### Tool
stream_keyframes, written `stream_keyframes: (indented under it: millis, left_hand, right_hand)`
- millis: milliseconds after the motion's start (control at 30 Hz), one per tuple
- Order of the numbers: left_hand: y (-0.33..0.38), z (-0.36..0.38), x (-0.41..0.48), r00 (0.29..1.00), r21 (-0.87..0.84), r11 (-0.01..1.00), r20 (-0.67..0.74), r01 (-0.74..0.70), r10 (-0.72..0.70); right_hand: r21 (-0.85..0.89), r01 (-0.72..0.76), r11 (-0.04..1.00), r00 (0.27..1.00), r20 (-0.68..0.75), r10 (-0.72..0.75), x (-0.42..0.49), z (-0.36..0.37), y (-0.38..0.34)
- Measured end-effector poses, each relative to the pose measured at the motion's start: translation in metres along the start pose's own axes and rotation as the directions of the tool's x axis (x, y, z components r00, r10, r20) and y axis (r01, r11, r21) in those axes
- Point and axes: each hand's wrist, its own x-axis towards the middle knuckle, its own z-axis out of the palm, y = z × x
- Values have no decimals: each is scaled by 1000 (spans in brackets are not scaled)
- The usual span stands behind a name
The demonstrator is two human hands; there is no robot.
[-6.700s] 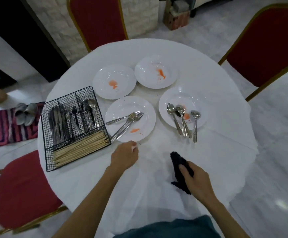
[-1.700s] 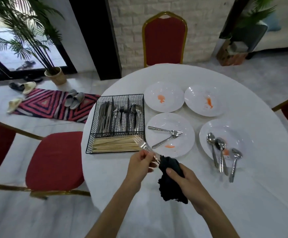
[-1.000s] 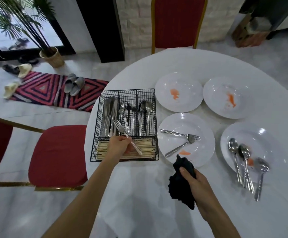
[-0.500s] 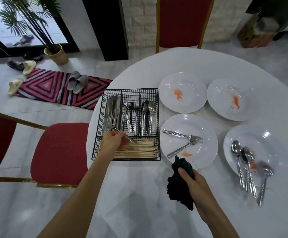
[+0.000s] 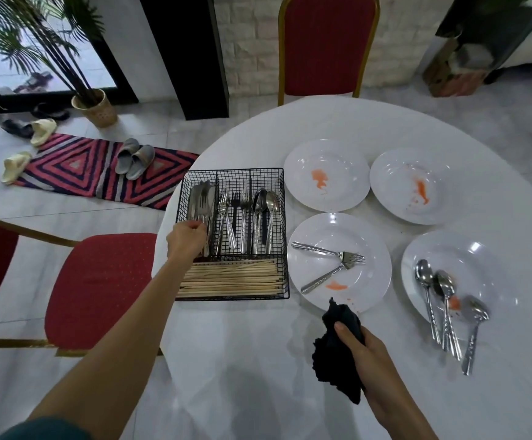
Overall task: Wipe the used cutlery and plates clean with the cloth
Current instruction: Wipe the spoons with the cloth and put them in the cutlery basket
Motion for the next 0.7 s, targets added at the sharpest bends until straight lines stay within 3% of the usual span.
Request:
stream_keyframes:
  millis: [300,500,700]
  left_hand:
    - [19,20,-9,966,137,957,-17,-254,259]
    - [27,30,-9,961,260,925,64,-277,270]
    - [25,53,-48,919,169,903,73,-395,389]
  right_hand:
    - [-4,-13,1000,1000,1,13,-3,10,2]
    - [13,2,1000,1000,-2,-2,-11,9,0]
    - [55,10,998,999,-38,-8,-21,-2,6]
